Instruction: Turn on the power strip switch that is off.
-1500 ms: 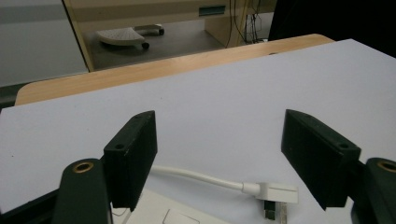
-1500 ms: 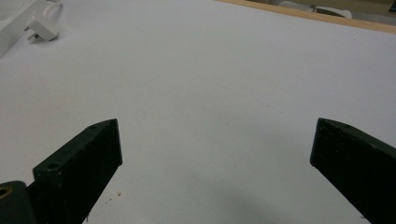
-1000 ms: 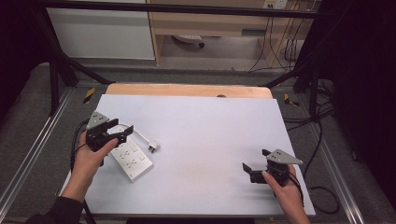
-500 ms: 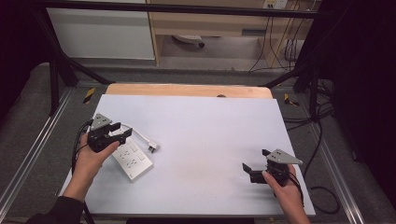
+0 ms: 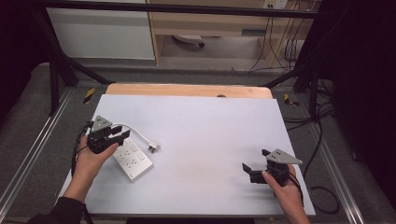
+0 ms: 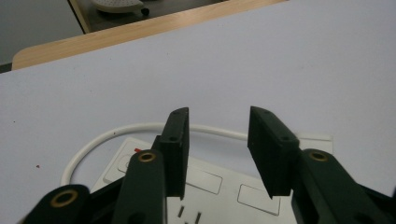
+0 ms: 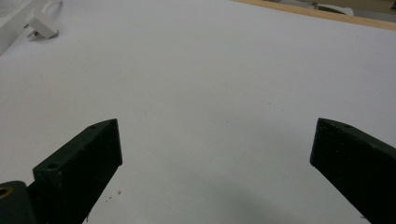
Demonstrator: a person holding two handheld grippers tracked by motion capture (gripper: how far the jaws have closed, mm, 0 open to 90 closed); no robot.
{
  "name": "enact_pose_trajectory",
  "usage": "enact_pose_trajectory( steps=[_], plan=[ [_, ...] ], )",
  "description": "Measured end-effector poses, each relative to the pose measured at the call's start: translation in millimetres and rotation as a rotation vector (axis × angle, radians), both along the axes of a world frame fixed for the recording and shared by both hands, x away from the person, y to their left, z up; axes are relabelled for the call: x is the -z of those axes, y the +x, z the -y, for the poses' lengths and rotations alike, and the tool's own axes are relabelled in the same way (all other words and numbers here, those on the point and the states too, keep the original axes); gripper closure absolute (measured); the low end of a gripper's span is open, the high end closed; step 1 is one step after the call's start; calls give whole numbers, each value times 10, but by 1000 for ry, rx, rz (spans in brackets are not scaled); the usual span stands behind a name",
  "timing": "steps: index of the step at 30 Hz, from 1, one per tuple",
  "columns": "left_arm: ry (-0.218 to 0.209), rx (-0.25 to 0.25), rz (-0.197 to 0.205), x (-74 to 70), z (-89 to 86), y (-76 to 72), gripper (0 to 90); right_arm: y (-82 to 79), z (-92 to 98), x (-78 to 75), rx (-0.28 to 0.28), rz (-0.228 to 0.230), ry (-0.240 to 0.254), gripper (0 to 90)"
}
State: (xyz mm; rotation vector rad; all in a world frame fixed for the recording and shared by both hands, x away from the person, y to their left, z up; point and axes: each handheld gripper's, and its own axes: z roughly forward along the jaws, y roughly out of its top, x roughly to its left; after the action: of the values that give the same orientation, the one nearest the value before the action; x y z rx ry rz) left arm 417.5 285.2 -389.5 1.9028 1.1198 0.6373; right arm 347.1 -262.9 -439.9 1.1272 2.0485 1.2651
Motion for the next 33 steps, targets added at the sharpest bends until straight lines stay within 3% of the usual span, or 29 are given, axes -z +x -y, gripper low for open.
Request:
enact_pose_trajectory(
  steps=[15,25,33],
  plan=[
    [30,-15,-34,75,-14,67,696,1,-2,0,0,-2,2,27],
    [22,-16,-45,104,-43,105,773,0,-1,0,0,-2,2,27],
    [10,-49,-41,142,-85,131,844,0,5,-2,-1,-1,2,27]
  ],
)
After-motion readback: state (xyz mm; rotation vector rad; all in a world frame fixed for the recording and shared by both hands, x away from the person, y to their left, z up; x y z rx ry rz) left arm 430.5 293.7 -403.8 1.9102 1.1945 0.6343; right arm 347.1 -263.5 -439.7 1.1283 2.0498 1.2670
